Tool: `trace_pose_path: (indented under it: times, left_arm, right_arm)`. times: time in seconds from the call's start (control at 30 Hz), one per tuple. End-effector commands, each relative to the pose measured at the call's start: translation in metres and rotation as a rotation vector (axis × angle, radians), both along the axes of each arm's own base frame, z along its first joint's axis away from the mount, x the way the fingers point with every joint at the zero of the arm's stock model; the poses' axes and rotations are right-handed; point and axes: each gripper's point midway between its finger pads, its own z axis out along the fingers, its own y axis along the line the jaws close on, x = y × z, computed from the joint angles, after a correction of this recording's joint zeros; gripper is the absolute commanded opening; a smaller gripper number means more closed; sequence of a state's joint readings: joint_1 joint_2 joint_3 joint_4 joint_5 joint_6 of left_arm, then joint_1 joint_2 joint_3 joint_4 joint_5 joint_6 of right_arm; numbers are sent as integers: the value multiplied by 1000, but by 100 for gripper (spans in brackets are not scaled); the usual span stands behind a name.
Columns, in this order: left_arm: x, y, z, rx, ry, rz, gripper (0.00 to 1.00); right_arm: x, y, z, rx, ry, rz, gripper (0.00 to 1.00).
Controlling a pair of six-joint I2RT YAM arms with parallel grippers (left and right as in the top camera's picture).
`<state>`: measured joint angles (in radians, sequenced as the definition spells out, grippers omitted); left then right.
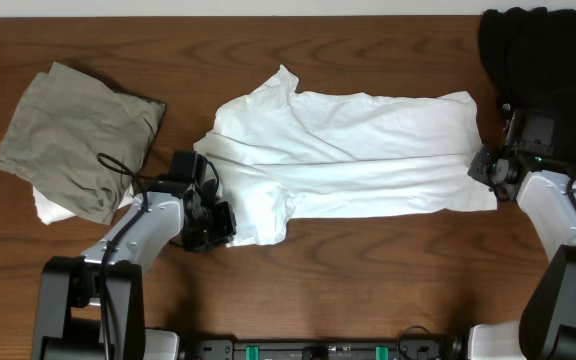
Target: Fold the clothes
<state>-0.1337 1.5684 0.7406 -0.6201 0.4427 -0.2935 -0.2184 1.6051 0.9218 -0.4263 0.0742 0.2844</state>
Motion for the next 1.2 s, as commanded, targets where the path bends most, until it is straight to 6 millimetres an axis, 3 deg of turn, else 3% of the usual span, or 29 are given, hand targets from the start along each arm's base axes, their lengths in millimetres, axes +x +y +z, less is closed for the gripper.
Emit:
trace_pose_path:
  times: [0.0, 0.13, 0.23, 0.37, 0.5, 0.67, 1.17]
  left_arm:
    - [-2, -39, 30, -255, -35, -76, 5]
    - [16, -54, 71, -363, -175, -119, 6]
    - [46, -57, 103, -374, -391, -151, 6]
    - [90, -41, 129, -265, -610, -48, 6]
    - [122, -26, 143, -193, -731, 56, 7]
    - [135, -20, 141, -158, -764, 89, 7]
    - [175, -27, 131, -206, -834, 143, 7]
  right_arm:
    - [4, 4, 4, -3, -10, 20, 21]
    - [4, 4, 4, -3, -10, 20, 20]
    - [4, 4, 4, -3, -10, 20, 21]
    - [3, 4, 4, -2, -7, 19, 21]
    - [3, 4, 3, -2, -6, 20, 21]
    - [3, 4, 4, -2, -7, 19, 21]
    - [3, 4, 4, -2, -7, 20, 21]
